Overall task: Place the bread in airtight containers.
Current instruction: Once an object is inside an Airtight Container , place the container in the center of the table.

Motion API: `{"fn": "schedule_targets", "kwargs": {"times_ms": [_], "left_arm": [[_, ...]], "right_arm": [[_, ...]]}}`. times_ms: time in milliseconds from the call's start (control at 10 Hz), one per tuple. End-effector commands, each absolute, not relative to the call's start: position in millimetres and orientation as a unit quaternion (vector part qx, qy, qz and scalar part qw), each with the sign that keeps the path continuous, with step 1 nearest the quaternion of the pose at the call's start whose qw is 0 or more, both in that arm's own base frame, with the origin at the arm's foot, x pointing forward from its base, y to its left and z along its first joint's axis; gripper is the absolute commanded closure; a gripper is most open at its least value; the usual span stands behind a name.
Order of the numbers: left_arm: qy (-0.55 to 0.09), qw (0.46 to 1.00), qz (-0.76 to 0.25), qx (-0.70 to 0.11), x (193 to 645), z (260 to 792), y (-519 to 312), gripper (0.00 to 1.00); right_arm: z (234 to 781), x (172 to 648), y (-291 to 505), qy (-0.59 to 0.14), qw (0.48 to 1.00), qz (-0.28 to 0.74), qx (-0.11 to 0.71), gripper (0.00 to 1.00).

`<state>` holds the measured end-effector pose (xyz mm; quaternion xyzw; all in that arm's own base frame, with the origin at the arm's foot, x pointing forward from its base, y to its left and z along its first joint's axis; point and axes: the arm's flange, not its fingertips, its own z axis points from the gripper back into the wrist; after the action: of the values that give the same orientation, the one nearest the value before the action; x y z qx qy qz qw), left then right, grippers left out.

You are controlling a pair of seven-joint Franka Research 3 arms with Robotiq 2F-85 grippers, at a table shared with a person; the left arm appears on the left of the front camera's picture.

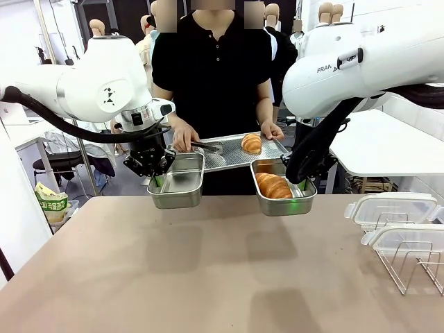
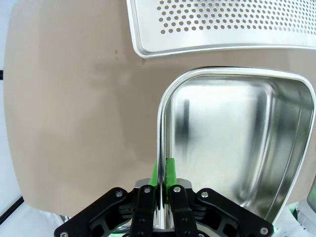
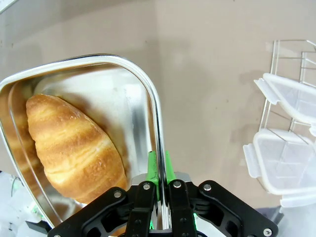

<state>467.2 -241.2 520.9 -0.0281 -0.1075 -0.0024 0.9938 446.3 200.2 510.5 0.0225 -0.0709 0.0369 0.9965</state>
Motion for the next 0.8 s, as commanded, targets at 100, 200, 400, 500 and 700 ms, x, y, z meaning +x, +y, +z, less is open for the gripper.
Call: {"fn": "schedule_targets", "kwargs": {"times_ms": [100, 200, 400, 500, 700], "left_arm": [[-0.110, 0.993, -0.001, -0.029, 467.1, 524.0, -240.3, 1.00], [-0.110, 0.993, -0.001, -0.029, 467.1, 524.0, -240.3, 1.00], [-0.110, 0.993, -0.001, -0.029, 467.1, 524.0, -240.3, 1.00], [-0.110, 0.993, -0.001, -0.029, 467.1, 524.0, -240.3, 1.00], [-0.110, 0.993, -0.001, -0.029, 467.1, 524.0, -240.3, 1.00]], "right_arm": [[511.2, 446.3, 200.0, -0.072, 0.996, 0.037, 0.023, 1.00], [511.2, 446.3, 200.0, -0.072, 0.996, 0.037, 0.023, 1.00], [511.2, 446.3, 200.0, -0.072, 0.996, 0.037, 0.023, 1.00], [511.2, 446.3, 200.0, -0.072, 0.996, 0.037, 0.023, 1.00], [499.5, 439.7, 196.6, -0.080, 0.997, 0.019, 0.008, 1.00]]}}
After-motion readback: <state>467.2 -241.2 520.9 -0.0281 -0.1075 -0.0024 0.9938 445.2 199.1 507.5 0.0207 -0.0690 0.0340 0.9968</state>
